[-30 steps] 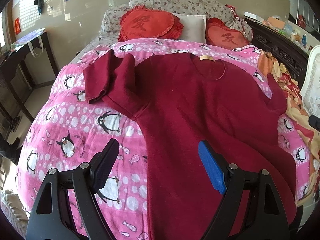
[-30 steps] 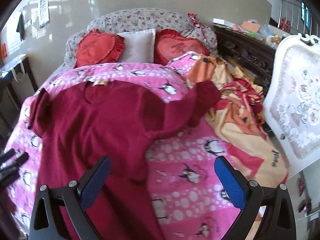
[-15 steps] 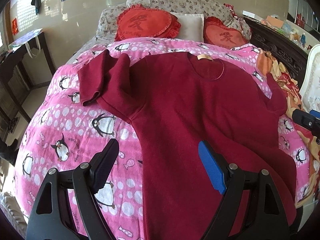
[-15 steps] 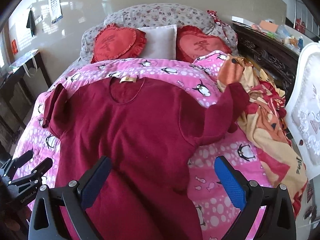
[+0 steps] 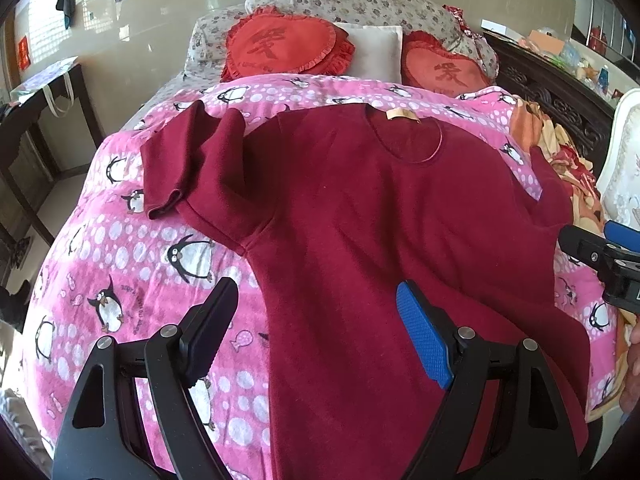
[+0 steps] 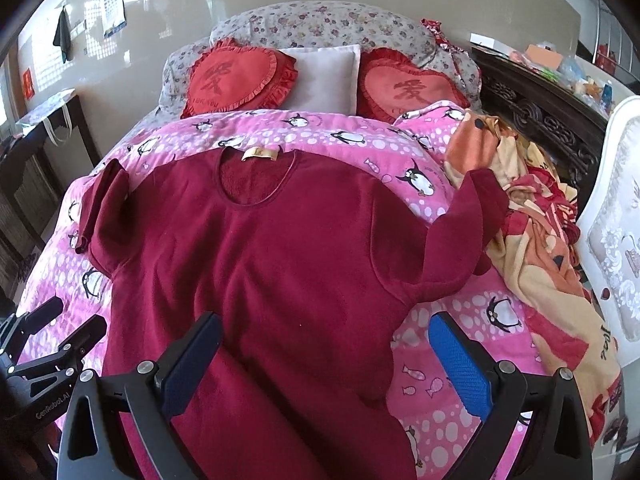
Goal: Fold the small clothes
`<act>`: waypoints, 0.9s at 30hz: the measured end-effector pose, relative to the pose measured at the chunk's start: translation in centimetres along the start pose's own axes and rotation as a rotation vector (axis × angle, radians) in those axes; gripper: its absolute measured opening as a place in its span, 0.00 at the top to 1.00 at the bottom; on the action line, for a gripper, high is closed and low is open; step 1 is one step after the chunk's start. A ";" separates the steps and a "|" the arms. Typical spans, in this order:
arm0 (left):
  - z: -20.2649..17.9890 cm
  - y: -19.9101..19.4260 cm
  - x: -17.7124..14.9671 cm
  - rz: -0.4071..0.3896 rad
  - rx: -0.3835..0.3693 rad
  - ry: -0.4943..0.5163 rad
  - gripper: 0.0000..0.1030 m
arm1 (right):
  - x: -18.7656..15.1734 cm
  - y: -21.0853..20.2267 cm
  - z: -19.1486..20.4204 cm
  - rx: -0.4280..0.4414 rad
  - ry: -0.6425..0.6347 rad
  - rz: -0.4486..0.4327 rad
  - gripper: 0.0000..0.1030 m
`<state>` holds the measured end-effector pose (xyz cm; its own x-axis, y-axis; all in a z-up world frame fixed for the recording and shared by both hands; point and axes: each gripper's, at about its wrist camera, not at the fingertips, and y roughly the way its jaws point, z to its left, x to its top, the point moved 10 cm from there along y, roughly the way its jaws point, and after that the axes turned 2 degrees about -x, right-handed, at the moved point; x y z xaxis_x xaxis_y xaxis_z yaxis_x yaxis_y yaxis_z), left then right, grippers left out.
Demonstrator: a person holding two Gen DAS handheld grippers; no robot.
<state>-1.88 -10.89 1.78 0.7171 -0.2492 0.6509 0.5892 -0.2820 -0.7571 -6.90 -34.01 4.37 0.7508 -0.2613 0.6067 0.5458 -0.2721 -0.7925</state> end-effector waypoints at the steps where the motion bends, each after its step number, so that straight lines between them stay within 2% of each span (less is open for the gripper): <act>1: 0.0 0.1 0.0 0.000 0.000 0.000 0.20 | 0.0 0.0 0.0 0.003 0.001 -0.001 0.01; 17: 0.4 1.4 0.2 0.015 -0.007 -0.006 0.20 | 0.3 1.7 0.7 0.013 -0.012 0.011 0.01; 22: 2.1 2.0 0.5 0.017 0.001 -0.041 0.20 | 0.4 2.8 1.8 0.033 -0.033 0.015 0.01; 27: 5.4 2.4 1.5 0.009 0.028 -0.102 0.20 | 0.7 4.3 3.8 0.094 -0.056 0.028 0.01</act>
<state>2.61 -6.93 0.59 0.7554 -0.1559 0.6365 0.5920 -0.2541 -0.7648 -2.60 -31.85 1.21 0.7846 -0.2144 0.5818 0.5548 -0.1763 -0.8131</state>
